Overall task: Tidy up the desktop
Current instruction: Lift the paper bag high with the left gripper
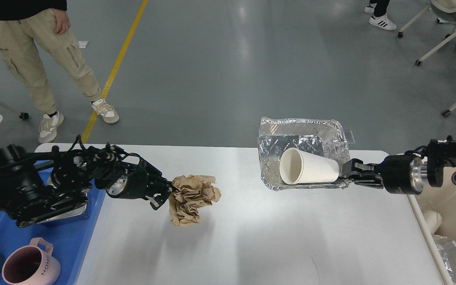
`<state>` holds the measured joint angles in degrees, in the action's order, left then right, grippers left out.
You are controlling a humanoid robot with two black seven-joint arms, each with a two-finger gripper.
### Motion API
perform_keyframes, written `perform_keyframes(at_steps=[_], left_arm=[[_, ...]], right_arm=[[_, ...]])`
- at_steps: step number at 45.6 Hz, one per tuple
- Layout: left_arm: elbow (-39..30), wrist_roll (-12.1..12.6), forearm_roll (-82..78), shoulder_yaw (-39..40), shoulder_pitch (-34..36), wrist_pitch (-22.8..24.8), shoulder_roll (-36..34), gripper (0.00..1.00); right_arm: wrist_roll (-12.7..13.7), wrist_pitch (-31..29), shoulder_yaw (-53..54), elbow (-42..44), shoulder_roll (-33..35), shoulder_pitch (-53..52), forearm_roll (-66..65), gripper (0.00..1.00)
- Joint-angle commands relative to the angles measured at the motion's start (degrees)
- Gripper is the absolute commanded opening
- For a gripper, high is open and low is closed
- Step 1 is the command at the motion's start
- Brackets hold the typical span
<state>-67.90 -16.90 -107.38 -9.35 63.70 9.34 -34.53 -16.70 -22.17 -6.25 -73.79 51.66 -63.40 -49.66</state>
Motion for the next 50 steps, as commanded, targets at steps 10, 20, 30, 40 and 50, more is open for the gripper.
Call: perform_keyframes(at_steps=[10,20,30,40,50], left_arm=[[-15.59,0.11,18.94,9.96,-3.23,2.17,-24.95,0.07],[-17.44,-1.03,31.42,12.07,-9.91,-2.48,-36.21,0.07],[-17.53,-2.08,47.33,12.16,-12.9,-4.86,-44.04,0.06],[-17.79,-2.79,54.72,11.98,-16.24,-7.58,-47.73,0.06],[-18.23,-4.9,60.0,11.72,-16.95,-7.58,-51.07,0.06]], right_arm=[[0.09,0.1,0.01,-0.04,0.02,-0.14,0.09,0.0],[0.09,0.11,0.09,-0.13,0.11,-0.14,0.09,0.0],[0.09,0.11,0.09,-0.48,0.64,-0.14,0.18,0.0],[0.09,0.11,0.09,-0.57,1.69,-0.14,0.18,0.0],[0.09,0.02,0.09,-1.45,2.92,-0.14,0.18,0.0]])
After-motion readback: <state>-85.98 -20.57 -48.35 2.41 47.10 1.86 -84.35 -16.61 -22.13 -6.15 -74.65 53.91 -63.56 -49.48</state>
